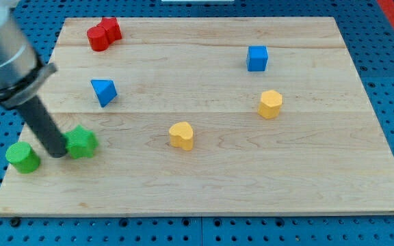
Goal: Place the green star and yellow heart in a horizontal line
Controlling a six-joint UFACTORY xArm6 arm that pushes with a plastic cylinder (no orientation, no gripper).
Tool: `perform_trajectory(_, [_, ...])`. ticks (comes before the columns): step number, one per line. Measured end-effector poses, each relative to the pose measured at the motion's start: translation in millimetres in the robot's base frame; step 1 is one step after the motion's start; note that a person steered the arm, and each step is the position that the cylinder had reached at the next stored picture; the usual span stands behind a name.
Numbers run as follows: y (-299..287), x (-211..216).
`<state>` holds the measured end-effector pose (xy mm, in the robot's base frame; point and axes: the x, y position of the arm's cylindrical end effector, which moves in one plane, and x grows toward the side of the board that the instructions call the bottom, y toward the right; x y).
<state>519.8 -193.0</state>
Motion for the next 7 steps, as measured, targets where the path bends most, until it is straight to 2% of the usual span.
perform_trajectory(1, [30.5, -21.2])
perform_trajectory(2, [18.1, 2.8])
perform_trajectory(3, [45.9, 29.6])
perform_trajectory(4, [44.8, 21.5])
perform_trajectory(5, [38.5, -18.6])
perform_trajectory(6, [68.0, -20.8])
perform_trajectory(7, [91.7, -4.1])
